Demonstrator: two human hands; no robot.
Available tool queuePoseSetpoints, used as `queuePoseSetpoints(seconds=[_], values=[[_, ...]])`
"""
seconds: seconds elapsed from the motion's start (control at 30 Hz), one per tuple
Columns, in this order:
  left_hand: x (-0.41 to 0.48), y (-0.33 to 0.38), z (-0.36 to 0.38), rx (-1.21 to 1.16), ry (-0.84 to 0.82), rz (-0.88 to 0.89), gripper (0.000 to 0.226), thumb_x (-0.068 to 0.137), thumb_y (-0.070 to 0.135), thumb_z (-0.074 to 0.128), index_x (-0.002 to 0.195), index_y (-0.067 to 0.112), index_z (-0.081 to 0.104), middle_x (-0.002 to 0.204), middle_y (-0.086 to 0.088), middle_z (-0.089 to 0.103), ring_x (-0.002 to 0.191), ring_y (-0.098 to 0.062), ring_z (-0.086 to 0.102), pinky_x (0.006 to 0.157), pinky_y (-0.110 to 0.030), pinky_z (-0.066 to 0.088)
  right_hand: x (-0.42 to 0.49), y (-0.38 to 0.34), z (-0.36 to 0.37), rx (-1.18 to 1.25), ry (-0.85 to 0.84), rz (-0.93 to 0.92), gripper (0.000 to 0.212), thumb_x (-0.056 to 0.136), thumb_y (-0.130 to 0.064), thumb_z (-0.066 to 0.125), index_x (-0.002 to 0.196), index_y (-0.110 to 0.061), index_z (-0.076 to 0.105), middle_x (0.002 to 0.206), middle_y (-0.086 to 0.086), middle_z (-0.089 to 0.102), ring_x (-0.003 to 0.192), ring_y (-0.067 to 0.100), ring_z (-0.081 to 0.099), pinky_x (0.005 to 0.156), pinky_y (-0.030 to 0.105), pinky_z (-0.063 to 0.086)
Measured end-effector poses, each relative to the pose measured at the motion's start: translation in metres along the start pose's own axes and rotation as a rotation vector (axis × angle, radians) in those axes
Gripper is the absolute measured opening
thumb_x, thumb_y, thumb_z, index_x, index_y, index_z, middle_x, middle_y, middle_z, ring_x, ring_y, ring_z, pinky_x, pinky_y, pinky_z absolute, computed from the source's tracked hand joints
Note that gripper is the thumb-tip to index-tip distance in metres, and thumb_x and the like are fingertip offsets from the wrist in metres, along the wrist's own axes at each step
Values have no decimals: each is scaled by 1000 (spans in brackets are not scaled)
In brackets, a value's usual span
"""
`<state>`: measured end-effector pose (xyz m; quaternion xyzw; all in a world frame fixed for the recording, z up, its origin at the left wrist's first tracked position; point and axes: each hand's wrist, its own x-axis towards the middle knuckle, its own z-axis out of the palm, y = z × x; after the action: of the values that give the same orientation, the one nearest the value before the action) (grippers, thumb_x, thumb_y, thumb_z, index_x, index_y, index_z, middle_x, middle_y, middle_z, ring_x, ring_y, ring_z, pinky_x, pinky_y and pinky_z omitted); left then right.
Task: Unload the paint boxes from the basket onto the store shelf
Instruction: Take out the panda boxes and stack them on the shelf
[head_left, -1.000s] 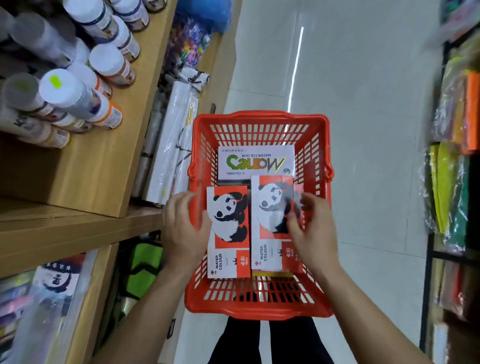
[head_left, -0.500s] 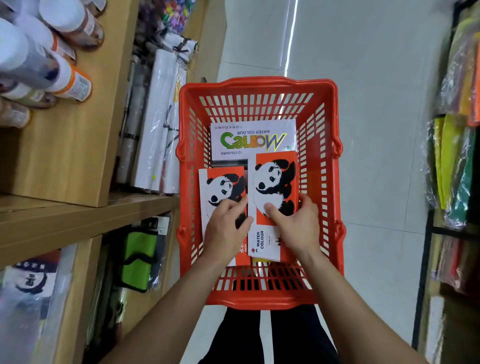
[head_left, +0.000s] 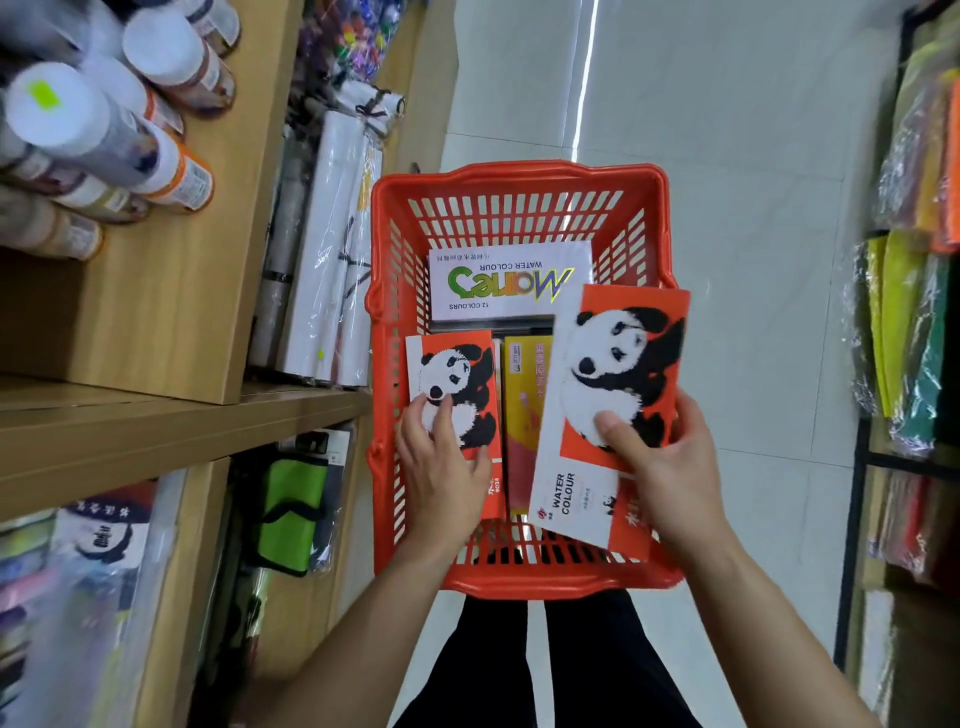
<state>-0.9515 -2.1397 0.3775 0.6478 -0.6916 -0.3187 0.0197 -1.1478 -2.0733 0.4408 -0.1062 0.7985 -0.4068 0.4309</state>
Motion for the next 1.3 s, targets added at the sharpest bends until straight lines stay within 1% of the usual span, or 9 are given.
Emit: queuePoseSetpoints(seconds=[0.1,0.27,0.43,0.53,0.6,0.73,0.9,1.1,1.3], values=[[-7,4,0,-42,-42,-103,83,89,21,76,155,2,30,163,-24,17,151,-38,20,122,-42,22,-11,-5,-16,24,82,20,71,66,-50,87,128,-33,59,111,-6,77,96,11,77,90,47,61],[-1,-6,3,-148,-113,-277,104,88,32,79,161,3,11,167,-18,21,154,-34,20,124,-37,17,-11,-4,-39,-35,179,17,76,62,-48,88,130,-37,58,104,-8,77,85,8,77,86,48,62],[-10,-6,16,-29,-96,-221,95,89,45,73,161,14,20,166,-19,18,149,-40,25,120,-46,26,-13,6,-48,-54,138,19,75,64,-47,87,132,-38,56,107,-9,74,89,10,76,86,45,61],[-8,-8,20,-31,-109,-261,103,85,55,73,162,18,16,167,-17,14,150,-40,22,119,-47,29,-15,8,-43,-66,111,-9,67,66,-45,87,126,-40,57,97,-18,75,86,0,74,79,34,58],[-5,-9,23,-59,-103,-305,114,78,57,78,162,13,15,165,-16,22,149,-38,23,119,-48,28,-15,9,-42,-57,110,-15,67,68,-44,86,128,-38,58,98,-28,73,85,-3,73,77,30,56],[-4,-2,29,-121,-81,-391,121,64,56,89,157,8,27,153,-17,40,141,-39,33,118,-48,27,-12,13,-47,-42,118,-8,66,68,-44,87,128,-36,59,100,-16,75,87,0,74,81,34,59],[-4,-2,40,-267,-77,-374,113,65,44,93,154,15,31,153,-11,33,133,-32,49,101,-32,41,-10,17,-46,-73,110,-14,76,67,-49,86,135,-35,55,105,-15,75,90,1,74,82,33,59],[8,-7,44,-194,-256,-429,144,63,69,82,162,15,-8,172,-10,8,157,-34,4,124,-49,15,-11,16,-44,-103,120,-23,72,69,-50,85,133,-37,55,99,-19,74,87,-7,71,73,25,54],[14,-7,39,-246,-240,-444,135,64,60,87,162,16,6,168,-13,13,153,-34,22,119,-47,29,-12,17,-43,-129,128,-24,71,69,-52,83,131,-36,54,101,-29,73,88,-6,71,76,28,56]])
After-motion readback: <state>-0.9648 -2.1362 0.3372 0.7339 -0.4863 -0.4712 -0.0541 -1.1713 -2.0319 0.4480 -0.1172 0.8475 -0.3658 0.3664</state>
